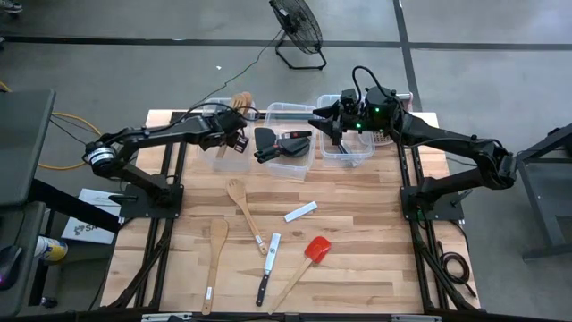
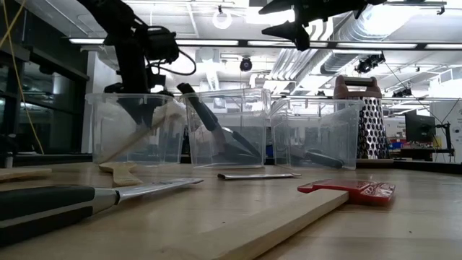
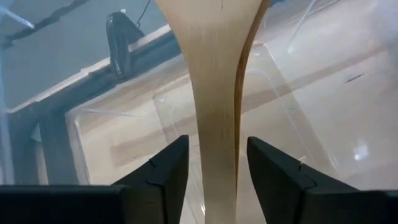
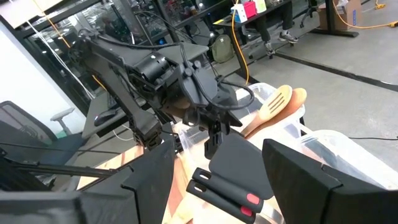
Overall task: Pick & Place Kitchen Items
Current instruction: Put the wooden serving spoon into the left bin
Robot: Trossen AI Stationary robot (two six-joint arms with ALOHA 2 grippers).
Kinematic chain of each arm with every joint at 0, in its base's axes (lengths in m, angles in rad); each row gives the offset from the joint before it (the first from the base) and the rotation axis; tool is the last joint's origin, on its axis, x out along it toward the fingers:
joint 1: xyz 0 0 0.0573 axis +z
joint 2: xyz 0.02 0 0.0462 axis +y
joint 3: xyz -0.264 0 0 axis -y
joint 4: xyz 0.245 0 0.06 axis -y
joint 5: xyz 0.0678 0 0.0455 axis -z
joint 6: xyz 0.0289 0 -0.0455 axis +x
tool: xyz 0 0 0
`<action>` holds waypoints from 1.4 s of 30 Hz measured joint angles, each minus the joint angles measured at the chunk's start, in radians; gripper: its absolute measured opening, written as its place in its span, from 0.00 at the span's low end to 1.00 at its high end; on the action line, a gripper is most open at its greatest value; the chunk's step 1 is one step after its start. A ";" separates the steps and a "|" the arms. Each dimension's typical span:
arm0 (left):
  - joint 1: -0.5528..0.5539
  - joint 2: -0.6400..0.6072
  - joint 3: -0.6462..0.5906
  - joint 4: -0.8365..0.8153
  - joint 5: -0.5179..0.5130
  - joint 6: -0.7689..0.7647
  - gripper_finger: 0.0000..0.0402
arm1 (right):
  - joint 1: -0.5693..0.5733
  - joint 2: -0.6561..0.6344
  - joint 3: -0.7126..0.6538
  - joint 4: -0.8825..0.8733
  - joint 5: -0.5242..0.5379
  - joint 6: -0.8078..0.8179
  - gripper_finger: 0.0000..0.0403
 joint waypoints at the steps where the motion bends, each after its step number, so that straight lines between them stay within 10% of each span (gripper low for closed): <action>1: 0.000 0.000 0.014 -0.011 0.000 0.000 0.39 | 0.000 0.000 0.000 0.000 0.000 0.000 0.58; 21: -0.047 -0.173 0.238 -0.487 0.102 -0.234 0.40 | 0.000 0.000 0.000 -0.003 -0.049 0.000 0.58; 42: -0.651 -0.262 0.239 -0.758 0.262 -0.972 0.40 | 0.000 0.000 0.000 -0.004 -0.046 0.000 0.58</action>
